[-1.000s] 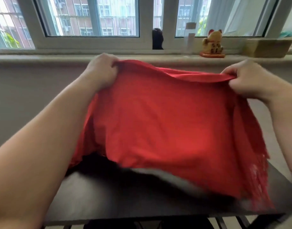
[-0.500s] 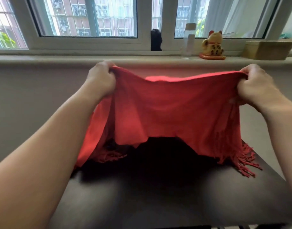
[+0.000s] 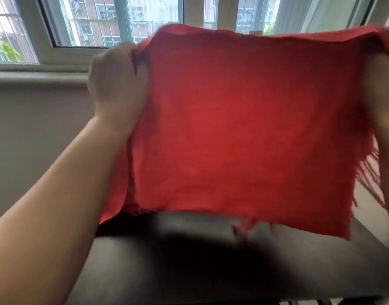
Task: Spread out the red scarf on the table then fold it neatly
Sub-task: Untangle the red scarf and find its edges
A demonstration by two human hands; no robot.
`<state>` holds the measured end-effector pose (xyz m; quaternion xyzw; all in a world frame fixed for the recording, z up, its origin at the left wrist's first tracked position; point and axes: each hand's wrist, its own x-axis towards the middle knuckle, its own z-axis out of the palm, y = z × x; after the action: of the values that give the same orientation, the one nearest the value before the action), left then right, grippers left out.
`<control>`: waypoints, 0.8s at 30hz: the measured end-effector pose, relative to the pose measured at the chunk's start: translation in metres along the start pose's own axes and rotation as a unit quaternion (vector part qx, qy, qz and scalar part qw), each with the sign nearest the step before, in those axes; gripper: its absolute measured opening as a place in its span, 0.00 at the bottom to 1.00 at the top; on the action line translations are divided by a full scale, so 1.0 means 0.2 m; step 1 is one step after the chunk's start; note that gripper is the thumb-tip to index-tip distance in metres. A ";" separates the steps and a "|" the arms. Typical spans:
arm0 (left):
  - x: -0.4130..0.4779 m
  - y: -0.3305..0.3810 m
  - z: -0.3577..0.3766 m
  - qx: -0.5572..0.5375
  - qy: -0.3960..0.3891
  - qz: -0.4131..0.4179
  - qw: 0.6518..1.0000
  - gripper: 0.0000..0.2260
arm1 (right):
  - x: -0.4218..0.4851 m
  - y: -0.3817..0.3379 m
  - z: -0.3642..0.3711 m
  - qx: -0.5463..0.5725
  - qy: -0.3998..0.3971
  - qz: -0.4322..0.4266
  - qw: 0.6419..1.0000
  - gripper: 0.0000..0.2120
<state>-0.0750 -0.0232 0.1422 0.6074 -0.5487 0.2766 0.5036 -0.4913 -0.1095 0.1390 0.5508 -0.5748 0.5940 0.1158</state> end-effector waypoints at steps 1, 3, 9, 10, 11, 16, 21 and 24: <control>0.01 -0.01 0.01 -0.012 -0.005 0.003 1.000 0.13 | -0.01 -0.04 -0.02 0.005 0.002 0.003 1.000 0.24; 0.00 -0.04 0.10 0.014 -0.101 0.008 0.995 0.12 | -0.14 -0.20 0.00 -0.012 -0.040 0.006 0.999 0.15; -0.12 -0.08 0.25 0.015 -0.223 -0.063 0.973 0.18 | -0.30 -0.33 0.06 -0.073 -0.117 -0.028 0.990 0.18; -0.11 -0.08 0.24 0.000 -0.190 -0.048 0.981 0.19 | -0.29 -0.34 0.04 -0.054 -0.090 -0.027 0.994 0.18; -0.11 -0.07 0.22 -0.016 -0.163 -0.042 0.986 0.19 | -0.28 -0.33 0.03 -0.038 -0.075 -0.036 0.996 0.18; -0.28 -0.03 0.19 -0.030 -0.171 0.007 0.985 0.22 | -0.43 -0.23 -0.03 -0.040 -0.086 -0.083 0.992 0.15; -0.76 -0.03 0.31 0.058 -0.400 0.041 0.914 0.15 | -0.85 0.03 -0.02 -0.133 -0.299 0.018 0.945 0.19; -0.97 -0.05 0.35 0.110 -0.499 0.077 0.856 0.14 | -1.03 0.17 -0.05 -0.246 -0.419 0.104 0.868 0.15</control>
<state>-0.1285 -0.0134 -0.0579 0.6711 -0.7374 0.0324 0.0695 -0.4476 -0.0097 -0.0382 0.6387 -0.7508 0.1554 -0.0659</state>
